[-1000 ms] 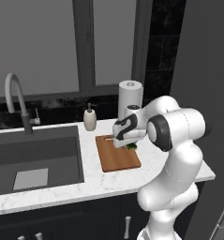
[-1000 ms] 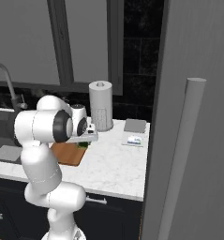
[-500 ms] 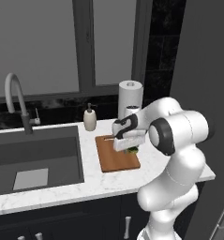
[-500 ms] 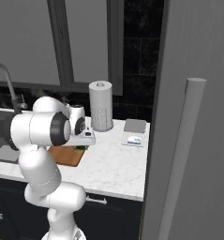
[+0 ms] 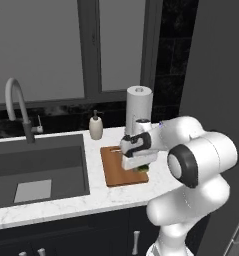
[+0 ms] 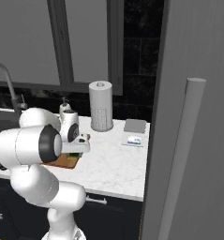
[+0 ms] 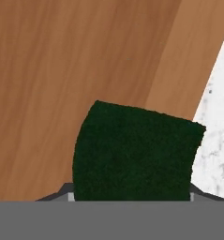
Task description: Pick up the sponge from the counter and clean the cutting board by briefly scrubbing or pressing down on the cutting board. Once finished, release the sponge.
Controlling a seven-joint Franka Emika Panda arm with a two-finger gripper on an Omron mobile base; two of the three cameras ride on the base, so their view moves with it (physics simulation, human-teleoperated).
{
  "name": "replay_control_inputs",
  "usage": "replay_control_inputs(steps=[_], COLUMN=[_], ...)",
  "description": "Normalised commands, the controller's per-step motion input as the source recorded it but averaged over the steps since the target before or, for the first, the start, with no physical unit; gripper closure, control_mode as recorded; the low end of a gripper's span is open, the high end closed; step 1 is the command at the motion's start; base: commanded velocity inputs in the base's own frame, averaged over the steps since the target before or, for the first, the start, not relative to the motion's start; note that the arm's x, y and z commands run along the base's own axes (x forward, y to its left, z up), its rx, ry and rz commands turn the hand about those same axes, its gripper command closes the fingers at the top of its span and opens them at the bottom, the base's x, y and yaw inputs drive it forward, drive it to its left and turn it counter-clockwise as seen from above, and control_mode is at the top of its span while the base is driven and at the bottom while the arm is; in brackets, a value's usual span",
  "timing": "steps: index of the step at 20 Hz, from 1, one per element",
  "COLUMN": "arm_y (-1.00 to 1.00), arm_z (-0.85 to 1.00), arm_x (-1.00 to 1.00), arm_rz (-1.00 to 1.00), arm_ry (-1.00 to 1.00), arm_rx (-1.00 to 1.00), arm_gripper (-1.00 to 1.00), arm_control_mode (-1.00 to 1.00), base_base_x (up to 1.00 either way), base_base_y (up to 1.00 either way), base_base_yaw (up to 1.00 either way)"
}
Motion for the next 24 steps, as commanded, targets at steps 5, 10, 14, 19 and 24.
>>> replay_control_inputs(steps=[5, 10, 14, 19, 24], arm_y=[0.11, 0.04, 0.18, 0.49, 0.39], arm_z=[-0.31, -0.43, -0.10, 0.02, 0.11], arm_x=[-0.73, -0.67, -0.19, -0.44, 0.13], arm_rz=[0.00, 0.00, 0.00, -0.01, -0.04], arm_ry=[-0.24, 0.10, 0.15, -0.09, -0.09], arm_rx=[0.00, 0.00, 0.04, 0.04, -0.02], arm_gripper=[1.00, 1.00, 1.00, 1.00, 1.00], arm_control_mode=[-1.00, -1.00, -1.00, -1.00, -1.00], base_base_x=[0.00, 0.00, 0.00, 0.00, 0.00], base_base_y=[0.00, 0.00, 0.00, 0.00, 0.00], base_base_yaw=[0.00, 0.00, 0.00, 0.00, 0.00])
